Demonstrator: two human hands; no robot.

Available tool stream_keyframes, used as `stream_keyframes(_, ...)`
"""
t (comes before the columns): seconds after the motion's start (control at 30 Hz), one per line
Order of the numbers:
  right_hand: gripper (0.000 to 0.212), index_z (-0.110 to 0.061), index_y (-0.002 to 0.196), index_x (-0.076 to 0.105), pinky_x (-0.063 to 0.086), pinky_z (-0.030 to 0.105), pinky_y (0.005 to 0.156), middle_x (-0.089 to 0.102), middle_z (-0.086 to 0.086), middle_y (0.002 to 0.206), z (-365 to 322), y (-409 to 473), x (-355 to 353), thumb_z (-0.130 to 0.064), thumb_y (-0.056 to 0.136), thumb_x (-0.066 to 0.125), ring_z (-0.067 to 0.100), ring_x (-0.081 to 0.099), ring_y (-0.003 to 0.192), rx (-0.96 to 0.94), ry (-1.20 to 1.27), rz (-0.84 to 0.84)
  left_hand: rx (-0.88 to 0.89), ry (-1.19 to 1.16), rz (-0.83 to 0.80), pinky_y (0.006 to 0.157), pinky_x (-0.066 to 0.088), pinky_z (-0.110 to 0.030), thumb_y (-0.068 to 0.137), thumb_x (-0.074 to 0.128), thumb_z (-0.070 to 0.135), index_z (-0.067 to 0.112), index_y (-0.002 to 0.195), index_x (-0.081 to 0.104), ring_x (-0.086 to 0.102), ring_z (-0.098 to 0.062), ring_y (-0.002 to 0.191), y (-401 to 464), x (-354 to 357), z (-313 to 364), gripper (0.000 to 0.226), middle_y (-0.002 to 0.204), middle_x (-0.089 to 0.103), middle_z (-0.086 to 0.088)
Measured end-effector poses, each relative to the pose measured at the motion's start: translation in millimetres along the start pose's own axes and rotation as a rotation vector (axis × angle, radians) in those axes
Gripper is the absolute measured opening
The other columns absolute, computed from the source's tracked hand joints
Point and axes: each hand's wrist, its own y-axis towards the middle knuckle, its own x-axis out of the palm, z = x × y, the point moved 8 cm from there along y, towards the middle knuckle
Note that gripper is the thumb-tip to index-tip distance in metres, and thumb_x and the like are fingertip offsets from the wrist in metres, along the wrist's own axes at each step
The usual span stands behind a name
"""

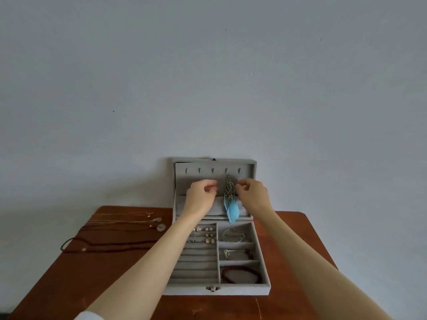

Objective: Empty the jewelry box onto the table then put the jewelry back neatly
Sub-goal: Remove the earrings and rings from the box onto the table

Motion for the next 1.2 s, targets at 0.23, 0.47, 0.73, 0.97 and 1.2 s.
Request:
stream_keyframes(0.23,0.020,-0.005,0.094,0.070,0.044,0.029,0.067,0.053,-0.006,0.060,11.4,10.4,14.0,-0.013,0.091,0.052,0.019,0.051,0.064,0.012,0.215,0.004,-0.059,-0.192,0.007,0.070,0.055,-0.023,0.089,0.056,0.008,0.005,0.099,0.070,0.067,-0.017,0.076,12.4,19.1,2.7,0.017,0.084,0.069,-0.008)
stream_keyframes(0.47,0.017,-0.006,0.092,0.072,0.039,0.017,0.056,0.061,-0.002,0.067,8.3,11.0,12.6,-0.013,0.089,0.057,0.005,0.049,0.055,0.012,0.306,-0.012,-0.133,-0.233,0.104,0.058,0.047,-0.018,0.083,0.066,0.019,0.013,0.081,0.072,0.061,-0.008,0.059,13.3,19.9,8.5,0.009,0.067,0.067,0.002)
stream_keyframes(0.73,0.015,-0.009,0.091,0.073,0.049,0.027,0.070,0.066,0.003,0.080,0.4,12.5,10.8,-0.016,0.087,0.060,0.015,0.060,0.075,0.015,0.327,0.056,-0.051,-0.106,0.154,0.072,0.054,-0.034,0.085,0.062,0.014,0.015,0.064,0.068,0.059,-0.016,0.059,12.3,10.1,22.1,0.022,0.072,0.070,-0.013)
stream_keyframes(0.97,0.013,-0.009,0.087,0.073,0.049,0.028,0.069,0.066,0.002,0.075,-2.7,12.0,11.7,-0.016,0.085,0.062,0.015,0.060,0.074,0.073,0.427,0.104,0.021,-0.017,0.157,0.075,0.056,-0.036,0.086,0.059,0.015,0.011,0.071,0.072,0.065,-0.019,0.067,15.3,5.1,34.8,0.020,0.070,0.070,-0.008)
stream_keyframes(1.2,0.016,-0.023,0.074,0.067,0.057,0.039,0.076,0.067,-0.001,0.075,-3.0,11.2,6.4,-0.016,0.087,0.059,0.021,0.064,0.078,0.132,0.606,0.102,0.010,-0.114,0.181,0.078,0.054,-0.032,0.085,0.060,0.015,0.011,0.076,0.072,0.066,-0.021,0.076,17.1,8.2,42.3,0.016,0.073,0.069,-0.003)
